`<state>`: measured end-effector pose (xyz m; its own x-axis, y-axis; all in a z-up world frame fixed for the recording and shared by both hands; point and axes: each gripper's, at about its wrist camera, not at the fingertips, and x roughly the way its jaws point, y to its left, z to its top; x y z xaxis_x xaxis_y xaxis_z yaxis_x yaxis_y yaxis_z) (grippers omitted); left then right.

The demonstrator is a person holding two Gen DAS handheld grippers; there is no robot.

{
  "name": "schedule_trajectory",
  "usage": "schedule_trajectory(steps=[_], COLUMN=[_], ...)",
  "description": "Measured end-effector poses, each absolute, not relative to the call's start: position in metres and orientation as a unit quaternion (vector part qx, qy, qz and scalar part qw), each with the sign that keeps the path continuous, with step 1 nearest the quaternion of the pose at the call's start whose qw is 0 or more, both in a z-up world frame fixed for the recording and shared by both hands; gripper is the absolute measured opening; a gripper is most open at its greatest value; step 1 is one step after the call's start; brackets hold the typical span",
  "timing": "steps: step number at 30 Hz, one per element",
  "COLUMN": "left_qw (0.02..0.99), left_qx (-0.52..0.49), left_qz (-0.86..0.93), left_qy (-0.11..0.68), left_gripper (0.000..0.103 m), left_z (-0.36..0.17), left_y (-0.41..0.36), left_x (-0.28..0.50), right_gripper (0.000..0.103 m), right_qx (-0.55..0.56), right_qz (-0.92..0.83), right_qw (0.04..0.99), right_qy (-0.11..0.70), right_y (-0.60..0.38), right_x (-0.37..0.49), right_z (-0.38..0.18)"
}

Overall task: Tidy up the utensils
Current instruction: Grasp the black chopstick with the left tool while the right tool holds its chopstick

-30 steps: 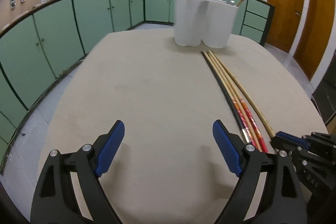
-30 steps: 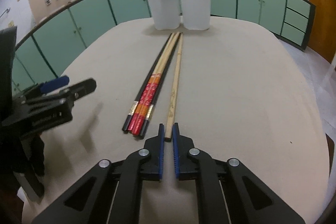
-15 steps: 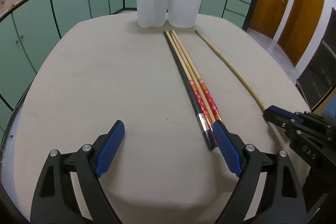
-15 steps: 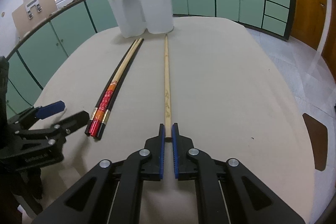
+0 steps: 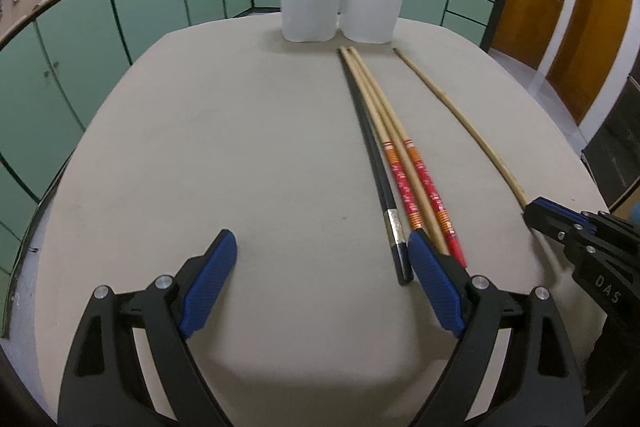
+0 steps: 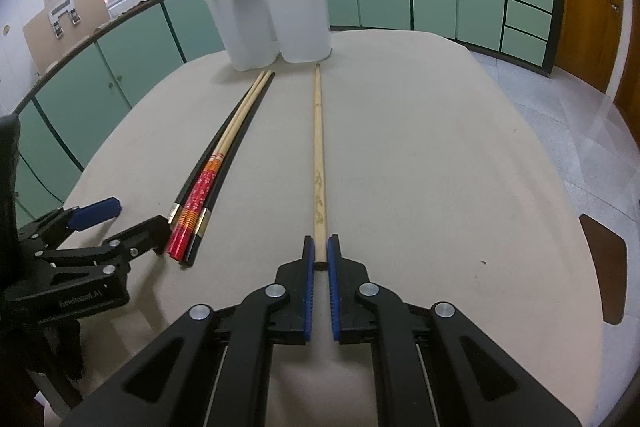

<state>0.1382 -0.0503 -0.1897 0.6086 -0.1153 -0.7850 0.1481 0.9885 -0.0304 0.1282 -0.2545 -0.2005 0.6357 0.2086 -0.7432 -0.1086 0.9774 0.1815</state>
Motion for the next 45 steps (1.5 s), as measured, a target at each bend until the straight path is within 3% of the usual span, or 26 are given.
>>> schedule_trajectory(steps=[12,24,32,40,45], left_qw=[0.894,0.895,0.898,0.897,0.896], left_qx=[0.031,0.034,0.007,0.010,0.006], left_qz=[-0.105,-0.097,-0.091,-0.100,-0.103], left_qy=[0.435,0.433,0.430,0.430,0.431], left_gripper=[0.082,0.062,0.039,0.038,0.015], left_z=[-0.188,-0.188,-0.187,-0.187,-0.187], left_y=[-0.047,-0.054,-0.047,-0.055,-0.054], left_x=[0.121,0.118,0.121,0.124,0.125], right_gripper=[0.018,0.018,0.018,0.018,0.007], right_qx=[0.047,0.036,0.030,0.030,0.047], right_qz=[0.104,0.119,0.111,0.111,0.108], right_qw=[0.903,0.901,0.901,0.900,0.899], right_qy=[0.414,0.415,0.418,0.421,0.422], right_y=[-0.258,-0.255,-0.250,-0.248,-0.255], right_x=[0.122,0.118,0.127,0.127,0.129], right_z=[-0.200,-0.200,-0.200,-0.201,-0.201])
